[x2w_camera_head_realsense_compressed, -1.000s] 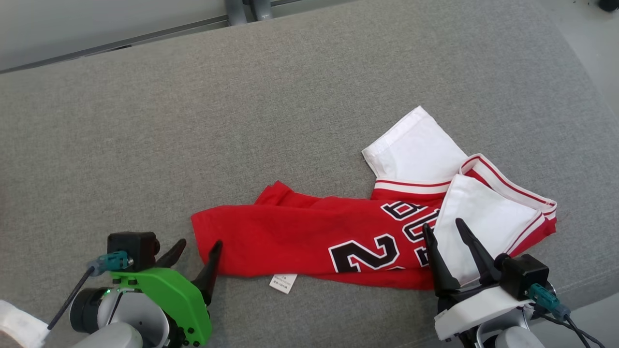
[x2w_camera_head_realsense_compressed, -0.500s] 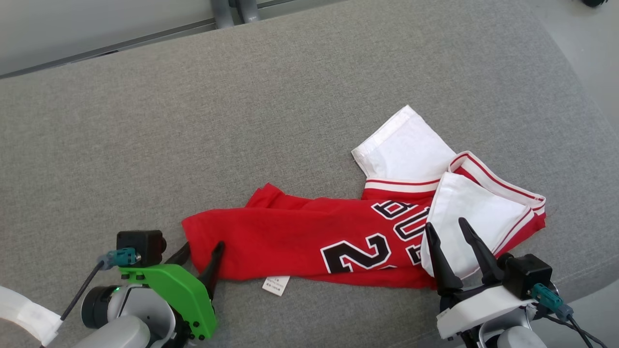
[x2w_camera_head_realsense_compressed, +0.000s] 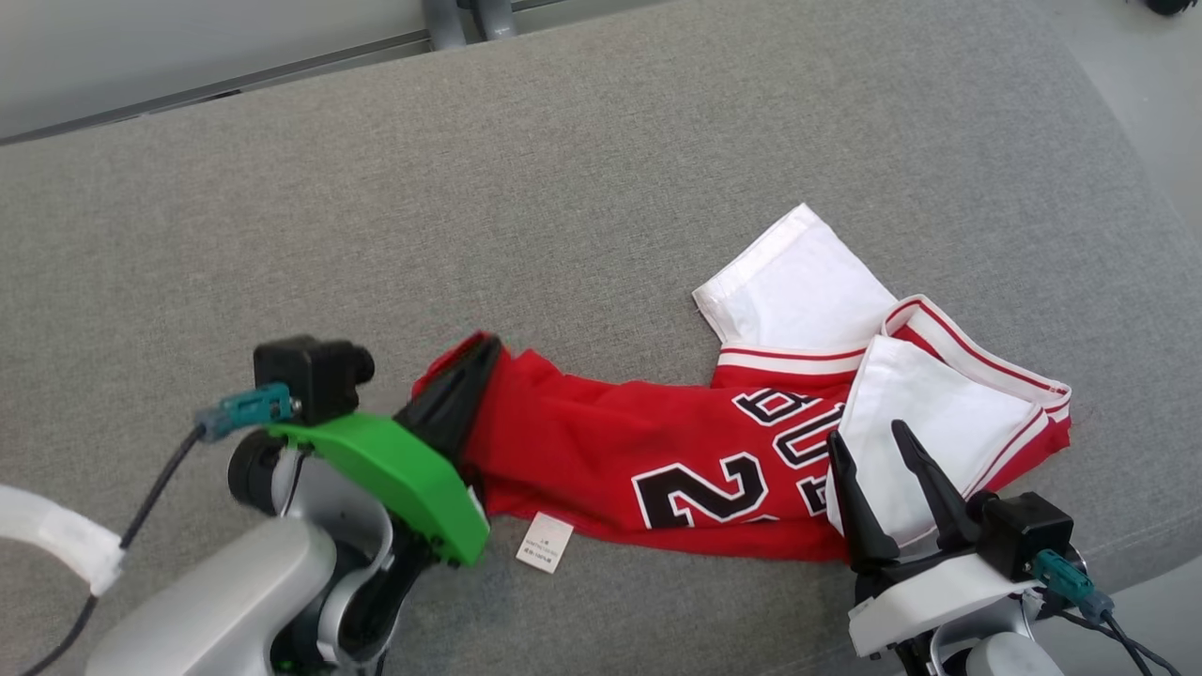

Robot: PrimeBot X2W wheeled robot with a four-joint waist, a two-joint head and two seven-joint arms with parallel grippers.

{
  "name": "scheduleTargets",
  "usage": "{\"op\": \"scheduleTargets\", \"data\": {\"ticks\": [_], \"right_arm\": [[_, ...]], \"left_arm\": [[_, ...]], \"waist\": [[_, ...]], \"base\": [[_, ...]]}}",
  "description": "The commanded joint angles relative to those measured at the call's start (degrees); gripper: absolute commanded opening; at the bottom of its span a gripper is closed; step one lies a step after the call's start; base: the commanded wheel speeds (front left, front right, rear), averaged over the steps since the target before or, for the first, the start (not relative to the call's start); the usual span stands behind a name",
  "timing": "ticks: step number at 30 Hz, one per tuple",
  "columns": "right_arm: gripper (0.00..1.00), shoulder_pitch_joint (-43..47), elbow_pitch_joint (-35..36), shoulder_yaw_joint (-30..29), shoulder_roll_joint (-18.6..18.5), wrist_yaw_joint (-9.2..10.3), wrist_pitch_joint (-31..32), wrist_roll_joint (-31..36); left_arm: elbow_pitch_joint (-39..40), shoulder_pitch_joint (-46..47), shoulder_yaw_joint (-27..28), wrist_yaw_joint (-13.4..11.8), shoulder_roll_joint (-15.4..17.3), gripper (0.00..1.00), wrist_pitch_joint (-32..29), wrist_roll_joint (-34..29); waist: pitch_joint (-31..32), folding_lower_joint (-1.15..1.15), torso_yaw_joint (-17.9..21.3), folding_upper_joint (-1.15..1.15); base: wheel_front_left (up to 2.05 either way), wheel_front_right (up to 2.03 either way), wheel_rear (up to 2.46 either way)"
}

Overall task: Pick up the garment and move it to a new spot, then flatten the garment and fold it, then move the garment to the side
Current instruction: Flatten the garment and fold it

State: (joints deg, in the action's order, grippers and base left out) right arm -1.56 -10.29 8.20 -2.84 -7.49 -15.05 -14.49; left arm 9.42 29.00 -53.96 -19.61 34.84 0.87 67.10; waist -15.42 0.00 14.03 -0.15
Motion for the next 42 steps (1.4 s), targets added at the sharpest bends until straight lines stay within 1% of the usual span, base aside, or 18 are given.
{"op": "scheduleTargets", "data": {"ticks": [1, 4, 8, 13, 15, 18, 23, 27, 29, 31, 32, 33, 34, 35, 39, 42], "right_arm": [[1.0, -0.5, 0.1, 0.2, -0.1, 0.0, -0.2, 0.0], [1.0, -1.0, -0.2, 0.9, -0.1, 0.0, -0.2, -0.2], [1.0, -1.9, -0.3, 2.2, -0.1, 0.0, -0.2, -0.6], [1.0, -3.0, -0.2, 3.2, -0.1, 0.0, -0.2, -1.0], [1.0, -3.2, -0.2, 3.4, -0.1, 0.0, -0.2, -1.2], [1.0, -3.3, -0.2, 3.9, -0.1, 0.0, -0.2, -1.6], [1.0, -2.6, -0.1, 4.0, -0.1, 0.0, -0.2, -1.9], [1.0, -2.2, 0.1, 3.6, -0.1, 0.0, -0.2, -1.9], [1.0, -2.3, 0.2, 3.4, -0.1, 0.0, -0.2, -1.7], [1.0, -2.6, 0.2, 3.3, -0.1, 0.0, -0.2, -1.3], [1.0, -2.7, 0.3, 3.1, -0.1, 0.0, -0.2, -1.2], [1.0, -2.8, 0.3, 3.0, -0.1, 0.0, -0.2, -1.0], [1.0, -2.9, 0.3, 2.8, -0.1, 0.0, -0.2, -0.7], [1.0, -2.9, 0.4, 2.7, -0.1, 0.0, -0.2, -0.6], [1.0, -2.7, 1.2, 1.8, -0.1, 0.0, -0.2, 0.3], [1.0, -2.3, 2.4, 0.3, -0.1, 0.0, -0.2, 1.5]], "left_arm": [[0.1, 2.9, 0.9, 0.4, -0.9, 0.0, 0.0, -0.6], [-1.8, 7.8, 1.5, 0.5, -3.5, 0.0, -0.9, -1.4], [-7.7, 14.1, 2.5, 1.6, -7.7, 0.0, -1.6, -1.4], [-19.2, 22.0, 2.8, 3.1, -11.9, 0.0, -1.0, -4.0], [-24.2, 24.6, 3.5, 3.5, -13.2, 0.0, 0.6, -5.0], [-31.7, 27.8, 4.5, 3.8, -14.2, 0.0, 3.5, -6.4], [-42.8, 30.5, 5.5, 4.0, -13.7, 0.0, 8.1, -8.8], [-50.2, 31.0, 7.1, 3.0, -12.0, 0.0, 10.8, -9.2], [-53.2, 31.1, 7.7, 2.9, -11.6, 0.0, 11.6, -9.2], [-55.4, 30.5, 8.4, 4.3, -12.2, 0.0, 11.9, -8.0], [-56.1, 29.9, 8.5, 5.1, -12.8, 0.08, 11.7, -7.4], [-56.7, 29.5, 8.3, 6.2, -13.3, 0.39, 11.4, -7.3], [-57.1, 29.0, 7.9, 7.1, -13.8, 0.81, 11.0, -7.3], [-57.3, 28.6, 7.6, 7.9, -14.3, 1.0, 10.8, -6.9], [-56.2, 26.2, 6.7, 9.8, -15.1, 1.0, 11.6, -7.0], [-52.7, 23.1, 7.3, 9.8, -14.6, 1.0, 13.1, -7.2]], "waist": [[-0.1, 0.0, 0.0, 0.15], [-0.2, 0.0, 0.4, 0.15], [-0.9, 0.0, 2.3, 0.15], [-2.6, 0.0, 5.6, 0.15], [-3.4, 0.0, 7.0, 0.15], [-4.3, 0.0, 9.0, 0.15], [-5.1, 0.0, 10.9, 0.15], [-5.4, 0.0, 10.8, 0.15], [-5.4, 0.0, 10.3, 0.15], [-5.5, 0.0, 9.4, 0.15], [-5.5, 0.0, 8.9, 0.15], [-5.5, 0.0, 8.3, 0.15], [-5.4, 0.0, 7.7, 0.15], [-5.2, 0.0, 7.0, 0.15], [-4.3, 0.0, 4.6, 0.15], [-3.2, 0.0, 2.9, 0.15]], "base": [[0.0, 0.0, 0.0], [0.0, 0.0, 0.0], [0.0, 0.0, 0.0], [0.0, 0.0, 0.0], [0.0, 0.0, 0.0], [0.0, 0.0, 0.0], [0.0, 0.0, 0.0], [0.0, 0.0, 0.0], [0.0, 0.0, 0.0], [0.0, 0.0, 0.0], [0.0, 0.0, 0.0], [0.0, 0.0, 0.0], [0.0, 0.0, 0.0], [0.0, 0.0, 0.0], [0.0, 0.0, 0.0], [0.0, 0.0, 0.0]]}}
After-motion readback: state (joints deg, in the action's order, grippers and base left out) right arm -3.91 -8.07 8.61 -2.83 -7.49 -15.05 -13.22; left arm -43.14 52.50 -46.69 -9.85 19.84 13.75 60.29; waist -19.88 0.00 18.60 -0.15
